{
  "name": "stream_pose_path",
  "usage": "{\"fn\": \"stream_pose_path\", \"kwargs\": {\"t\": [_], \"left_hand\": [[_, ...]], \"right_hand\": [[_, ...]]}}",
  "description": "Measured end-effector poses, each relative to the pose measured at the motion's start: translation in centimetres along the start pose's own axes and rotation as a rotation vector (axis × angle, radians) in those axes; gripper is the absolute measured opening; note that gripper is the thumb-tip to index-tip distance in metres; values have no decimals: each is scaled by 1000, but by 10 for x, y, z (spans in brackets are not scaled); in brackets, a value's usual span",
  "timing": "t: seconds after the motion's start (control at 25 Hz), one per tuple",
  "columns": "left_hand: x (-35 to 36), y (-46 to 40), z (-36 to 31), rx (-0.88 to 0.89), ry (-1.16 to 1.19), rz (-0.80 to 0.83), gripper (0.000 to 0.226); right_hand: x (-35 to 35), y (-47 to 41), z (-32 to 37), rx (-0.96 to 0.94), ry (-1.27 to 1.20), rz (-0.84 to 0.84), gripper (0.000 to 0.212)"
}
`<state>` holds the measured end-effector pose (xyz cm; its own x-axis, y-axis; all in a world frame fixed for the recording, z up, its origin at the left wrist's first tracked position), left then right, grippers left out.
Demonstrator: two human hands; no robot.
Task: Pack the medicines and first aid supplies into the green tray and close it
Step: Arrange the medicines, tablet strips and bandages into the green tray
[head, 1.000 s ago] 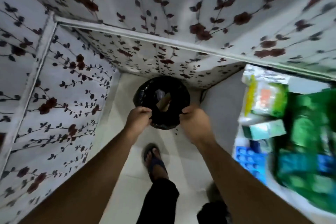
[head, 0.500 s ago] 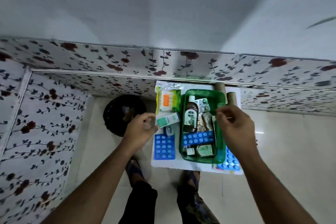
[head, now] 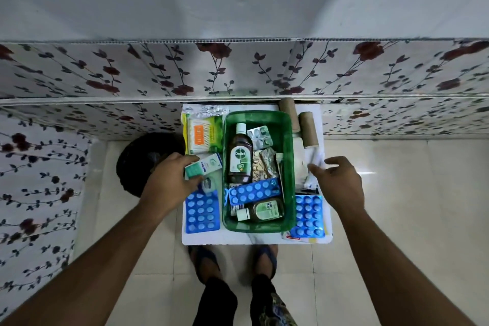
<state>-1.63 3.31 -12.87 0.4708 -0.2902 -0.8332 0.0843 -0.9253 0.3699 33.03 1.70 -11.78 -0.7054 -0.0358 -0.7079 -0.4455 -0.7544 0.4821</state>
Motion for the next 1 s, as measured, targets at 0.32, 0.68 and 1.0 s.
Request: {"fn": "stream_pose_path", "kwargs": {"t": [0.32,0.68,1.0], "left_hand": [[-44,33,-14,-90,-81,-57,29],[-40,18,-164,-101,173,60,28],[16,-9,-181,-146,165,264,30]], "right_hand": [[9,2,2,68,-55,-31,20],[-16,24,15,75,-288,-177,27],[-31,27,33,-41,-357,-112,20]]}}
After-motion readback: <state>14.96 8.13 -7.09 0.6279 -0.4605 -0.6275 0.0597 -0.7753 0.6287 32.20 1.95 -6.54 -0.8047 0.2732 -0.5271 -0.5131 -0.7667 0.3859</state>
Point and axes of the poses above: each hand's wrist, its own y-axis away from the middle knuckle, its own x-axis out of the palm, z = x × y, the point moved 2 cm from there along -y, towards the middle knuckle, and after that the axes turned 6 degrees about -x, right-handed, at the moved point
